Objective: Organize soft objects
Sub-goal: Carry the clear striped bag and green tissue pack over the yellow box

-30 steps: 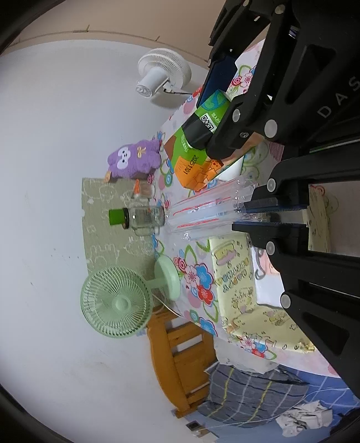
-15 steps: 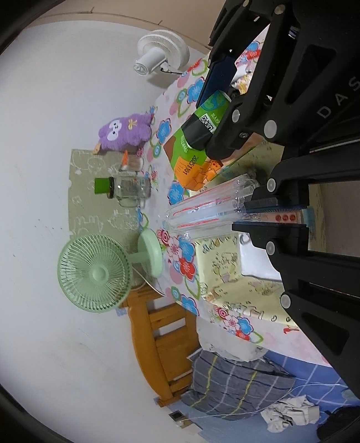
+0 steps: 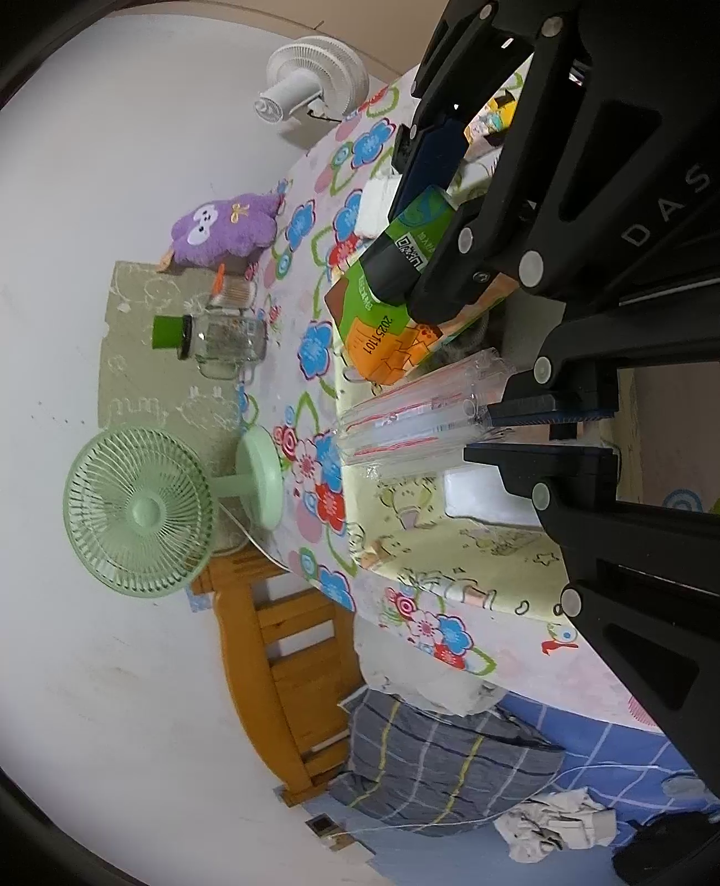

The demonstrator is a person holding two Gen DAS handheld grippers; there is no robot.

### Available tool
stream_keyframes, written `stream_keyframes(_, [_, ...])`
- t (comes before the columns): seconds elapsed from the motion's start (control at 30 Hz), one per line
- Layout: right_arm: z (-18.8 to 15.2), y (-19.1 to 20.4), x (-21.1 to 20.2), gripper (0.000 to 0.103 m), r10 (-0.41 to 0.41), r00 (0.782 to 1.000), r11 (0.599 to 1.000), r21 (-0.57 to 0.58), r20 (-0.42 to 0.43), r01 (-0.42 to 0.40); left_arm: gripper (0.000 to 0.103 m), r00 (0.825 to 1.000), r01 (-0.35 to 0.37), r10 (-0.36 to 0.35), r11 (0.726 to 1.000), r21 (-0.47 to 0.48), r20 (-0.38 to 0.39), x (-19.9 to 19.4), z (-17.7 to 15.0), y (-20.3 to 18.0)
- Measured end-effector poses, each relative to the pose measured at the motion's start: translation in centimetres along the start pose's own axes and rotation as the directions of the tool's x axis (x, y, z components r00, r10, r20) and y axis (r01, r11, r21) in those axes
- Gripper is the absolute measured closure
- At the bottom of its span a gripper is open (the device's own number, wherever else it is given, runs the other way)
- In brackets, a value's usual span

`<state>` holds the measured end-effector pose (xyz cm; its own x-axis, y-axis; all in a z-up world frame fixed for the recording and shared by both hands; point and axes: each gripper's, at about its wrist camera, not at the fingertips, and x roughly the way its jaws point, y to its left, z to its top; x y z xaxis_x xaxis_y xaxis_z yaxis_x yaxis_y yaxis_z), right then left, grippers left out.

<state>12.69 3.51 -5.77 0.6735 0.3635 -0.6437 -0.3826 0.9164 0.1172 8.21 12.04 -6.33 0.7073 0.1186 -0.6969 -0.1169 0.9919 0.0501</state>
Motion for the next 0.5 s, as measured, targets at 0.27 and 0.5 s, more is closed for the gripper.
stream_keyframes(0.27, [-0.2, 0.9, 1.7, 0.054, 0.007, 0.999, 1.0, -0.016, -0.036, -0.008, 0.1, 0.999, -0.002, 0.001, 1.0, -0.029, -0.046, 1.3, -0.5, 1.0])
stream_keyframes(0.5, [-0.3, 1.1, 3.1, 0.054, 0.021, 0.997, 1.0, -0.018, -0.069, -0.022, 0.093, 0.996, -0.02, 0.017, 0.999, -0.044, -0.086, 2.2, -0.6, 1.5])
